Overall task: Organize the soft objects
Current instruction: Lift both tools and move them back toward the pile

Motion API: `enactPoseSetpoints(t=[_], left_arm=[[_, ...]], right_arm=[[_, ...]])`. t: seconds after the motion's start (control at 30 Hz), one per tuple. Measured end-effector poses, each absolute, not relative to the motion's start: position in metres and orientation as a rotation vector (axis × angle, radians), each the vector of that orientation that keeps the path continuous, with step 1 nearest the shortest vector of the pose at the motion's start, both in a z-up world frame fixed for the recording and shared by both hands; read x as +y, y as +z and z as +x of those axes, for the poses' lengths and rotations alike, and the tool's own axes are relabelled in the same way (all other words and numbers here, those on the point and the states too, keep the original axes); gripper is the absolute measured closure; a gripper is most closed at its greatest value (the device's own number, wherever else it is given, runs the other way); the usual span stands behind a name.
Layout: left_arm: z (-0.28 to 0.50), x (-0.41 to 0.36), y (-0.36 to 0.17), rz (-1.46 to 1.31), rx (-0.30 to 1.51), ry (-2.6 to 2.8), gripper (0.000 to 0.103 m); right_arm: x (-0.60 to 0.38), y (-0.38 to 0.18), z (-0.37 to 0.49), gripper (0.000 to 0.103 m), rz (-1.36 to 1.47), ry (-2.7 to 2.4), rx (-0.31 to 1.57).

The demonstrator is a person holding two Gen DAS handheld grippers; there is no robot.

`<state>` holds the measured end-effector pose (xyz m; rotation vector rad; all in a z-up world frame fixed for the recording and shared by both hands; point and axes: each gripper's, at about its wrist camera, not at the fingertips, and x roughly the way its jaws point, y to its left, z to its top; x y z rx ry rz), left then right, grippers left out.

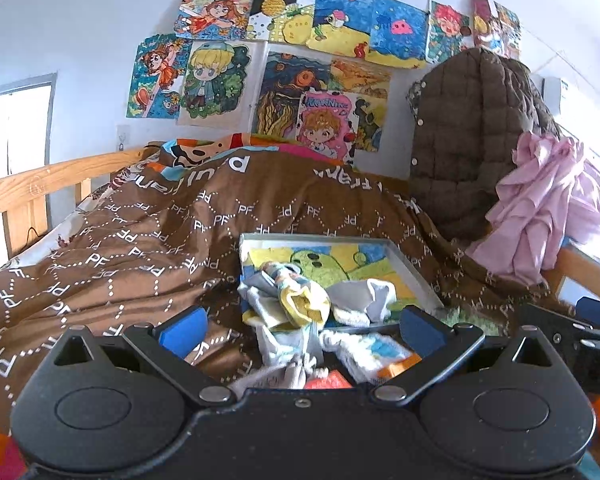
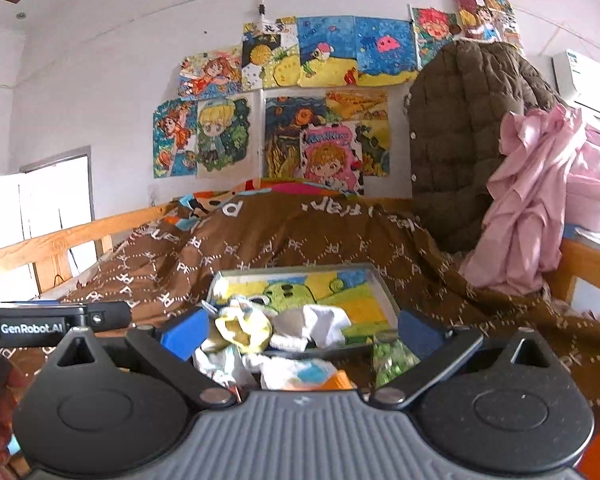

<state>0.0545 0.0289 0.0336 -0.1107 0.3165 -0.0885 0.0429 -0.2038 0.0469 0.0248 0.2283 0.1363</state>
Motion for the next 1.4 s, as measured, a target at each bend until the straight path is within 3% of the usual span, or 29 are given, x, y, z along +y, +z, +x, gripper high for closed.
enactPoseSetpoints(t=[0.37, 1.4], left_arm=[[0.045, 0.011, 0.02, 0.009, 0.418, -0.103, 0.001], [0.1, 0.005, -0.008, 0.14, 0.798, -0.043, 0.001]], right_arm=[[-0.233, 0.016, 0.015, 0.0, 0.114, -0.056, 0.381], [-0.225, -0.028, 0.062, 0.0, 0.138, 0.008, 0.712]])
